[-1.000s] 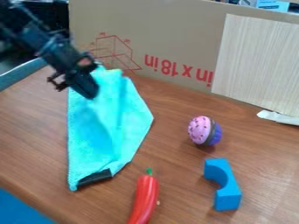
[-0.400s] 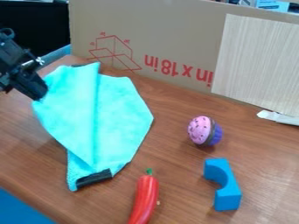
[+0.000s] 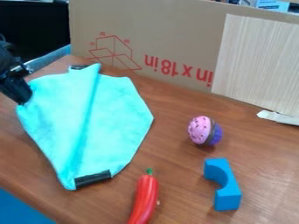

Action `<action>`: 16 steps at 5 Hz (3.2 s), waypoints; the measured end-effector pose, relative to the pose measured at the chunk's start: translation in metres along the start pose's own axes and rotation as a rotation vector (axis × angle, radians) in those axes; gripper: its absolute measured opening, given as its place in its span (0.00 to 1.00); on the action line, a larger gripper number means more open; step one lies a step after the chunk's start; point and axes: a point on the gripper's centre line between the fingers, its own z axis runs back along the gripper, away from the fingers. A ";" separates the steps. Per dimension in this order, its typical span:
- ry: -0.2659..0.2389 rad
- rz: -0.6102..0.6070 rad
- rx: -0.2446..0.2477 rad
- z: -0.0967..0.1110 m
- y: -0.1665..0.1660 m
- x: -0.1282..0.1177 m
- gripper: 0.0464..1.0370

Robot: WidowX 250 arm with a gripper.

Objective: Unfold the cloth from top right to bottom left

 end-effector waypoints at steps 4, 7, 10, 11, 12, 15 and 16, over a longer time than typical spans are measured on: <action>0.025 0.005 0.189 -0.010 0.029 -0.011 0.01; -0.054 0.048 0.290 0.011 0.049 0.007 0.01; -0.025 0.251 0.283 0.031 0.079 -0.001 0.01; -0.018 0.250 0.283 0.035 0.086 0.001 0.02; -0.023 0.283 0.317 0.047 0.099 0.003 0.06; -0.135 0.105 0.446 0.062 0.088 0.008 0.82; -0.160 0.024 0.462 0.065 0.067 0.015 0.97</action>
